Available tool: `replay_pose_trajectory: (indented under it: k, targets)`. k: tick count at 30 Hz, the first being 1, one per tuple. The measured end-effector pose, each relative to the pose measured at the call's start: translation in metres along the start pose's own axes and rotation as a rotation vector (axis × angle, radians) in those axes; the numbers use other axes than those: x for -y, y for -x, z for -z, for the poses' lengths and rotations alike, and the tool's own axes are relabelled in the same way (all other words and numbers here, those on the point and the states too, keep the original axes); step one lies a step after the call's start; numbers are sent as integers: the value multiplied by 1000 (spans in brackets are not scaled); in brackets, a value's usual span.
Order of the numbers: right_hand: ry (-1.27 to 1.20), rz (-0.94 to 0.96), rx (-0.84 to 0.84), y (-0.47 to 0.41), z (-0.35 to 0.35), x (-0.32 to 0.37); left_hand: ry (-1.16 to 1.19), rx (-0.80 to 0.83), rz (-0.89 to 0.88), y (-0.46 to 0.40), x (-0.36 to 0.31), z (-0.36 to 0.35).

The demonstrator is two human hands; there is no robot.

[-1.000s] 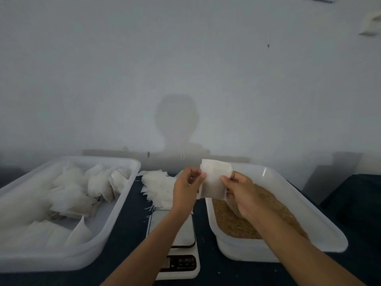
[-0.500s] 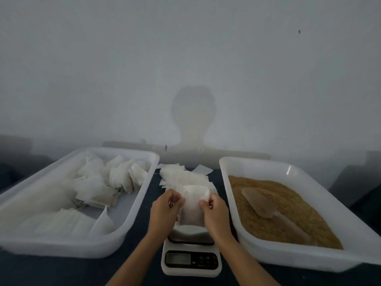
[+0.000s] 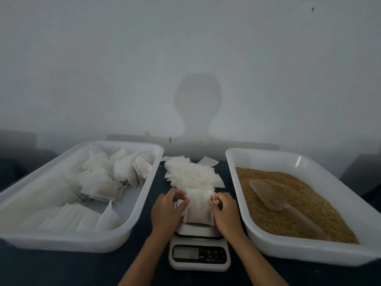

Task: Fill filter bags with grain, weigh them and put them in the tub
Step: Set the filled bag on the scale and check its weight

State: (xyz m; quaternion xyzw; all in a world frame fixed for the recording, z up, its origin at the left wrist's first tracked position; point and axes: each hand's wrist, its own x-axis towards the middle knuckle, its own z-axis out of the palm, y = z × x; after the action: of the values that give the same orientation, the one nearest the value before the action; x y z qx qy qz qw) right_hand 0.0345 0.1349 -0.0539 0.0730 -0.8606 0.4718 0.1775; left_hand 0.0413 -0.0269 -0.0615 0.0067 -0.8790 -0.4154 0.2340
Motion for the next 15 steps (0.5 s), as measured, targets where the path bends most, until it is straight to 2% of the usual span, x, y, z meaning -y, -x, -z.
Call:
replay_pose_trajectory:
  k: [6,15]
  targets:
    - [-321,-105,-24,7,9,-12,181,-94,159,0,20,5]
    - [-479,-136,-7,14,7,-22,343,-168,229,-2,26,8]
